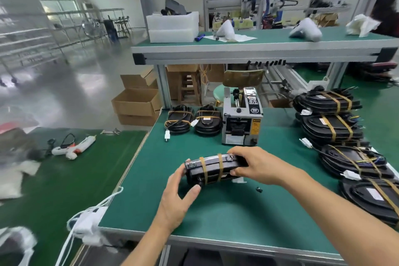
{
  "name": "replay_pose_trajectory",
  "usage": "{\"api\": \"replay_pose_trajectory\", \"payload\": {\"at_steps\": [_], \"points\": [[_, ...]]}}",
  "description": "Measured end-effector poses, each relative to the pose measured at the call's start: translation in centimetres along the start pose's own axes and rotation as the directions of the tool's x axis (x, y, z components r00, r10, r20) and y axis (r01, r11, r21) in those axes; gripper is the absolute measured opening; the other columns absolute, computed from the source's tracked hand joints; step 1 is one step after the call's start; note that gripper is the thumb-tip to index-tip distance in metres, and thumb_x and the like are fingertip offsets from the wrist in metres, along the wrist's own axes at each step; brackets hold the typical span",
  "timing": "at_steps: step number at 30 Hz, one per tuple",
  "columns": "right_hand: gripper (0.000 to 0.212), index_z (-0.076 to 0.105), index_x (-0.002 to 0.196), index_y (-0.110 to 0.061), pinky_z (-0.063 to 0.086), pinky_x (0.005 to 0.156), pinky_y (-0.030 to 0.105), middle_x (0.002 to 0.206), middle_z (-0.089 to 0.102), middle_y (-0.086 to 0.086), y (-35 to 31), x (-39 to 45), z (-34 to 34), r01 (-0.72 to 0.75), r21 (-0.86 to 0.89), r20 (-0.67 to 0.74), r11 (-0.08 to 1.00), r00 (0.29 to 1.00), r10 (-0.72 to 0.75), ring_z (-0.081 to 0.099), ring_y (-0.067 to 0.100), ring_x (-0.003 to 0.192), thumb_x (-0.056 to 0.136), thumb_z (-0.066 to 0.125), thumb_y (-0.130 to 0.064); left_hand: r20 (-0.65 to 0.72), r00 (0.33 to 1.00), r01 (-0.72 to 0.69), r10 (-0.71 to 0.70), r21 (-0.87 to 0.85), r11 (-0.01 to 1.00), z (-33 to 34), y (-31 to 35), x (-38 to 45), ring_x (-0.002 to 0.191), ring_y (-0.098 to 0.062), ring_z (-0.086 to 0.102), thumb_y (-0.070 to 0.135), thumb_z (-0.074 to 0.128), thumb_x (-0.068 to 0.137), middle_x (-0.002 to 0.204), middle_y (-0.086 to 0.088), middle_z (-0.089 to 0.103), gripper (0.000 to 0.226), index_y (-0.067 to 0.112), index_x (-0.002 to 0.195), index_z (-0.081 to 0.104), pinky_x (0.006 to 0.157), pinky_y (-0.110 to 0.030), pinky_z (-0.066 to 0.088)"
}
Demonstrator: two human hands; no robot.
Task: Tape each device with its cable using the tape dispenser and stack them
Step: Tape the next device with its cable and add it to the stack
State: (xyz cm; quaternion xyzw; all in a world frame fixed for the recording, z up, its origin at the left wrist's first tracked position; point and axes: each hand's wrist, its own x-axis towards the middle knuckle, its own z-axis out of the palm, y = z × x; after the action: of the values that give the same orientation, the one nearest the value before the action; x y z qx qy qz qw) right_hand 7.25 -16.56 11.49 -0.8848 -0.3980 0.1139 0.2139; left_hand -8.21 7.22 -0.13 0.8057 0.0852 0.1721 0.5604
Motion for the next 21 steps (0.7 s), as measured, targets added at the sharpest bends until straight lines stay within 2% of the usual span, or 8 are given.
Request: {"api": "replay_pose_trajectory", "payload": {"at_steps": [2, 6, 10, 12, 14, 17, 19, 21], "points": [[0.027, 0.06, 0.111, -0.031, 0.054, 0.09, 0.038, 0.101, 0.066, -0.014, 0.3, 0.5, 0.0, 0.003, -0.001, 0.029, 1.0, 1.0, -0.003, 0.062, 0.01, 0.095, 0.09, 0.075, -0.038, 0.026, 1.0, -0.014, 0.013, 0.024, 1.0, 0.0, 0.1, 0.1, 0.145, -0.007, 0.051, 0.061, 0.071, 0.084, 0.151, 0.015, 0.06, 0.077, 0.034, 0.152, 0.049, 0.124, -0.031, 0.037], [0.033, 0.06, 0.118, -0.036, 0.053, 0.094, 0.036, 0.106, 0.067, -0.018, 1.4, 0.9, 0.4, -0.006, 0.013, 0.084, 1.0, 0.996, 0.004, 0.062, 0.003, 0.099, 0.089, 0.075, -0.041, 0.068, 0.996, -0.057, 0.054, 0.052, 0.997, 0.0, 0.3, 0.0, 0.135, 0.0, 0.057, 0.057, 0.073, 0.087, 0.14, 0.027, 0.065, 0.064, 0.042, 0.145, 0.053, 0.109, -0.01, 0.04], [0.04, 0.058, 0.123, -0.042, 0.052, 0.096, 0.033, 0.112, 0.067, -0.022, 2.2, 1.0, 0.6, -0.007, 0.045, 0.086, 0.999, 0.996, 0.003, 0.062, -0.002, 0.104, 0.087, 0.074, -0.042, 0.043, 0.998, -0.05, 0.05, 0.018, 0.999, 0.2, -0.2, 0.3, 0.129, -0.013, 0.065, 0.057, 0.063, 0.093, 0.132, 0.016, 0.072, 0.05, 0.034, 0.137, 0.062, 0.112, -0.031, 0.049], [0.047, 0.056, 0.13, -0.044, 0.049, 0.1, 0.028, 0.119, 0.066, -0.026, 2.4, 1.0, 0.7, -0.012, 0.071, 0.09, 0.997, 0.996, 0.005, 0.06, -0.003, 0.111, 0.088, 0.075, -0.04, 0.029, 0.998, -0.061, 0.06, 0.033, 0.998, 0.4, -0.6, 0.6, 0.122, -0.015, 0.068, 0.058, 0.063, 0.091, 0.125, 0.015, 0.074, 0.046, 0.031, 0.129, 0.067, 0.109, -0.037, 0.051], [0.056, 0.052, 0.14, -0.044, 0.045, 0.106, 0.025, 0.131, 0.061, -0.028, 2.6, 1.0, 0.9, -0.02, 0.077, 0.079, 0.997, 0.997, 0.014, 0.057, -0.005, 0.119, 0.089, 0.075, -0.041, 0.027, 0.997, -0.074, 0.073, 0.043, 0.996, 0.5, -1.0, 0.8, 0.117, -0.015, 0.069, 0.061, 0.065, 0.09, 0.121, 0.012, 0.075, 0.045, 0.032, 0.124, 0.069, 0.107, -0.037, 0.052], [0.076, 0.039, 0.155, -0.043, 0.034, 0.113, 0.018, 0.147, 0.045, -0.034, 3.0, 0.8, 1.0, -0.028, 0.08, 0.118, 0.996, 0.993, 0.018, 0.044, -0.011, 0.134, 0.086, 0.071, -0.055, 0.02, 0.996, -0.088, 0.087, 0.051, 0.995, 0.5, -1.1, 0.9, 0.117, -0.014, 0.069, 0.074, 0.066, 0.088, 0.12, 0.012, 0.074, 0.047, 0.044, 0.124, 0.068, 0.102, -0.026, 0.051], [0.08, 0.043, 0.155, -0.043, 0.032, 0.112, 0.012, 0.147, 0.048, -0.034, 2.9, 0.8, 0.4, -0.054, 0.244, 0.143, 0.968, 0.99, 0.019, 0.043, -0.017, 0.134, 0.082, 0.071, -0.061, 0.013, 0.996, -0.083, 0.083, 0.049, 0.995, 0.5, -1.0, 1.0, 0.117, -0.012, 0.069, 0.082, 0.064, 0.086, 0.121, 0.013, 0.074, 0.05, 0.051, 0.126, 0.065, 0.1, -0.02, 0.05], [0.062, 0.057, 0.144, -0.038, 0.042, 0.108, 0.014, 0.135, 0.065, -0.025, 3.0, 1.4, -0.1, -0.07, 0.52, 0.031, 0.851, 0.998, 0.063, 0.056, -0.01, 0.127, 0.086, 0.074, -0.051, 0.01, 0.996, -0.084, 0.084, 0.042, 0.996, 0.5, -0.8, 1.0, 0.116, -0.011, 0.07, 0.084, 0.064, 0.085, 0.121, 0.013, 0.075, 0.05, 0.053, 0.125, 0.065, 0.097, -0.015, 0.049]]}}
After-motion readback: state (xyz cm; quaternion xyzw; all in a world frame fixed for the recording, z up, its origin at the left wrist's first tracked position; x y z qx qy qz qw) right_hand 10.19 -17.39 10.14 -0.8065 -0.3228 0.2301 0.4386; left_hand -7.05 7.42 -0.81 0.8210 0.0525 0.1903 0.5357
